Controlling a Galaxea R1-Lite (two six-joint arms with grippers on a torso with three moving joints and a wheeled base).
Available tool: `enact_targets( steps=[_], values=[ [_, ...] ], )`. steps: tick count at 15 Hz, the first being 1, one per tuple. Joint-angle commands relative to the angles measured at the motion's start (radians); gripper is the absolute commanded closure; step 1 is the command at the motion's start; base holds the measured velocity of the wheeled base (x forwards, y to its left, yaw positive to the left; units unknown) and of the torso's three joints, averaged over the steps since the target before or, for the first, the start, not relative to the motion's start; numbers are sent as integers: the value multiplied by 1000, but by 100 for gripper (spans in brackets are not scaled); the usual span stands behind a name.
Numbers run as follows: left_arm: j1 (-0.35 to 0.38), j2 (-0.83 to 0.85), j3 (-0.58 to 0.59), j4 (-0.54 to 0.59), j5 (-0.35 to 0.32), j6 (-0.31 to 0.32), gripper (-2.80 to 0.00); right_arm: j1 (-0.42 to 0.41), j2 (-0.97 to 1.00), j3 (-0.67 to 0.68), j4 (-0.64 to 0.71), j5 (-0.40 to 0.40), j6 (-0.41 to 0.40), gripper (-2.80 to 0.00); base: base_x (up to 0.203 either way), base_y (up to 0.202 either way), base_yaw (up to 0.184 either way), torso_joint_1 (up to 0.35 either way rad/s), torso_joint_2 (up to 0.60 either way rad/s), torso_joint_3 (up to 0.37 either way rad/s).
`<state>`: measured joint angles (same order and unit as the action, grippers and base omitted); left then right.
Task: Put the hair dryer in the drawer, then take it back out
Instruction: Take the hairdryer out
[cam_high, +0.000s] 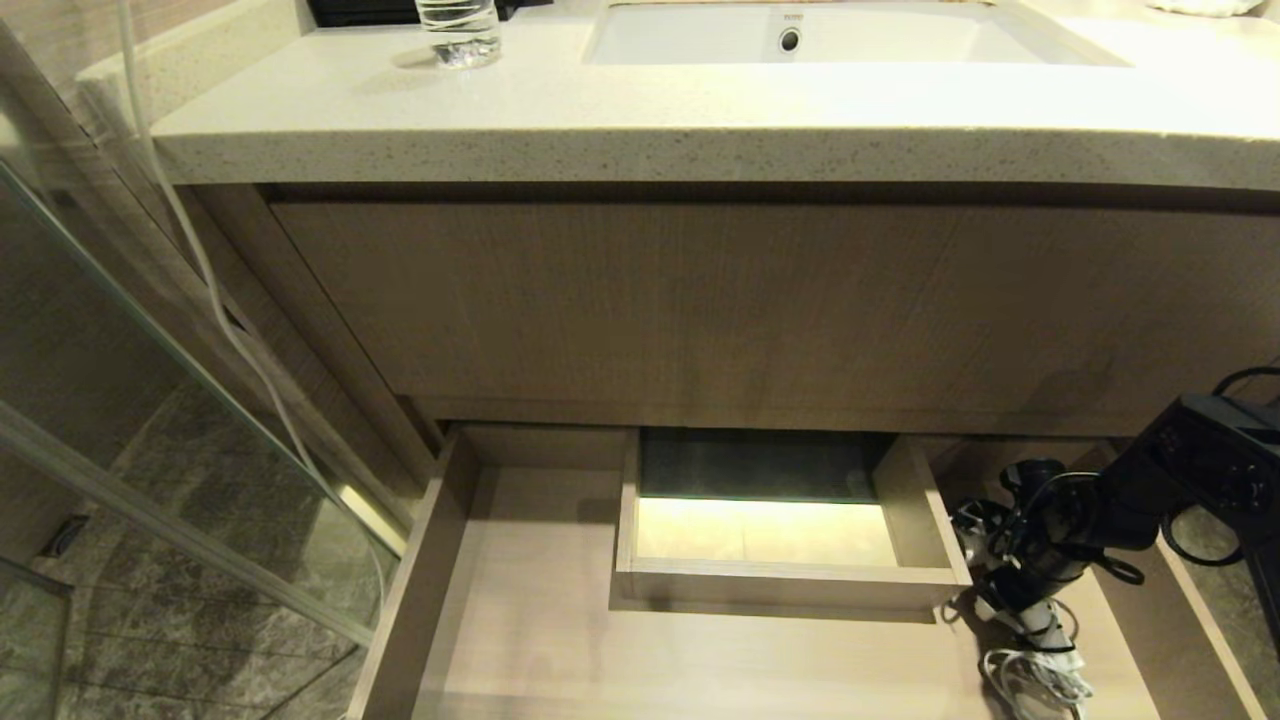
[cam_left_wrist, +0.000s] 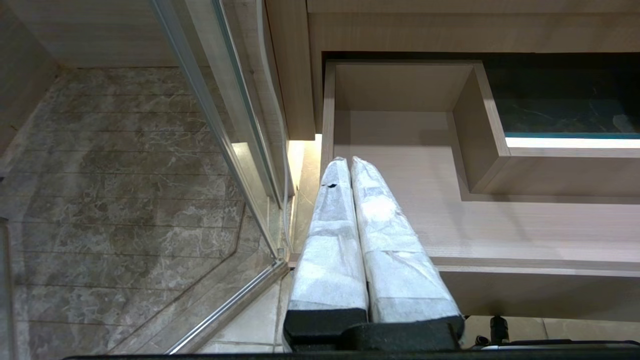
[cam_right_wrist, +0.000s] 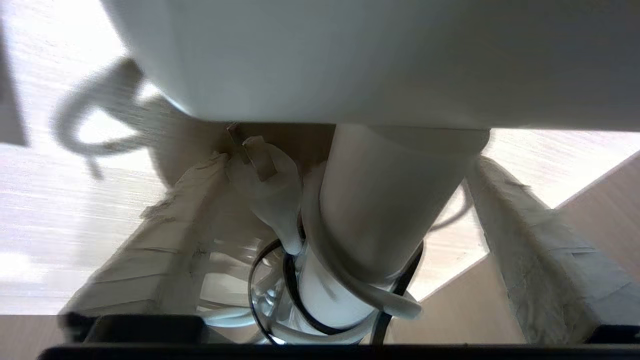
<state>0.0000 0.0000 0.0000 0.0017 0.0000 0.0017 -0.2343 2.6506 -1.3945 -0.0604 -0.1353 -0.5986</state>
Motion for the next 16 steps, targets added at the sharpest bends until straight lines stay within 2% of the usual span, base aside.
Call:
enact_targets(
  steps=[1, 10, 16],
  values=[
    [0, 0, 0, 0, 0, 0, 0, 1, 12, -4, -7, -2, -9, 0, 0, 0, 0, 0, 0, 0],
    [0, 0, 0, 0, 0, 0, 0, 2, -69, -1, -22, 3, -22, 0, 0, 0, 0, 0, 0, 0],
    [0, 0, 0, 0, 0, 0, 0, -2, -245, 127, -10, 3, -44, 0, 0, 0, 0, 0, 0, 0]
  ],
)
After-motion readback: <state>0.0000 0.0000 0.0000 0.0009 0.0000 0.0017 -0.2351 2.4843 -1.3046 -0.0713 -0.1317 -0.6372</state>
